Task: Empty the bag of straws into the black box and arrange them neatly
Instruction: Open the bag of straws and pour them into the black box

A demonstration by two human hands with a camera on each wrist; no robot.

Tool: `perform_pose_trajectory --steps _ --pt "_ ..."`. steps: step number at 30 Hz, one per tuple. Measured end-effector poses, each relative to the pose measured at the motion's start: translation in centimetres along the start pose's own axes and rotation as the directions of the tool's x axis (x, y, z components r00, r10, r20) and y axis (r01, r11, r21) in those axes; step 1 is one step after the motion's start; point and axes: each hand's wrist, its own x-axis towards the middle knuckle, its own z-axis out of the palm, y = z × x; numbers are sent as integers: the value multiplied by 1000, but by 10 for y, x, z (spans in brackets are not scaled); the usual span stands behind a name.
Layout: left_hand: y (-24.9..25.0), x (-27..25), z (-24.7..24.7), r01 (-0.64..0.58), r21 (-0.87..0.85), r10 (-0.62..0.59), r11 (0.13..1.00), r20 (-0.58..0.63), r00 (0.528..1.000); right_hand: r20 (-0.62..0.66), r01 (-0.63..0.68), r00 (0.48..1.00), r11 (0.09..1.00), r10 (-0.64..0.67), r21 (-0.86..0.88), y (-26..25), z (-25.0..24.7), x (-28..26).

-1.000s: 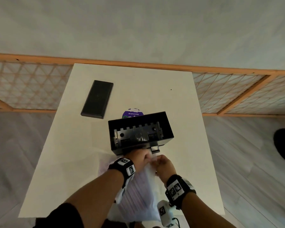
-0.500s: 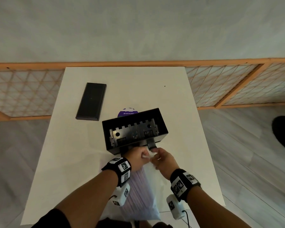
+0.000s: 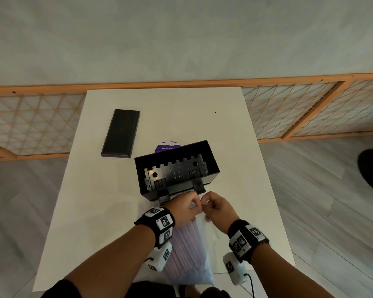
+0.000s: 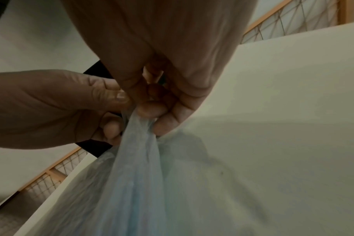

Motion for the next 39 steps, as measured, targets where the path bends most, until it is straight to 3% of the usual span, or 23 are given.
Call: perform_pose_trajectory --steps 11,17,20,28,34,39 --pt "-1 13 -5 -14 121 -5 993 150 989 129 35 991 999 -30 -31 -9 -18 -11" --pt "-3 2 -26 -35 242 5 970 124 992 148 50 988 993 -34 -109 -13 -30 -33" --pt "1 -14 -43 -106 347 77 932 96 992 145 109 985 985 -89 -134 -15 -36 -46" --pt "-24 -47 -75 -123 539 143 833 5 990 67 208 977 969 -200 -137 -23 -50 -69" --pt "-49 -64 -83 -6 559 19 829 -17 1000 12 224 974 966 -224 -127 -27 -70 -74" --pt "-55 -77 -80 27 551 17 834 -75 997 11 246 969 958 -247 -146 -30 -80 -85"
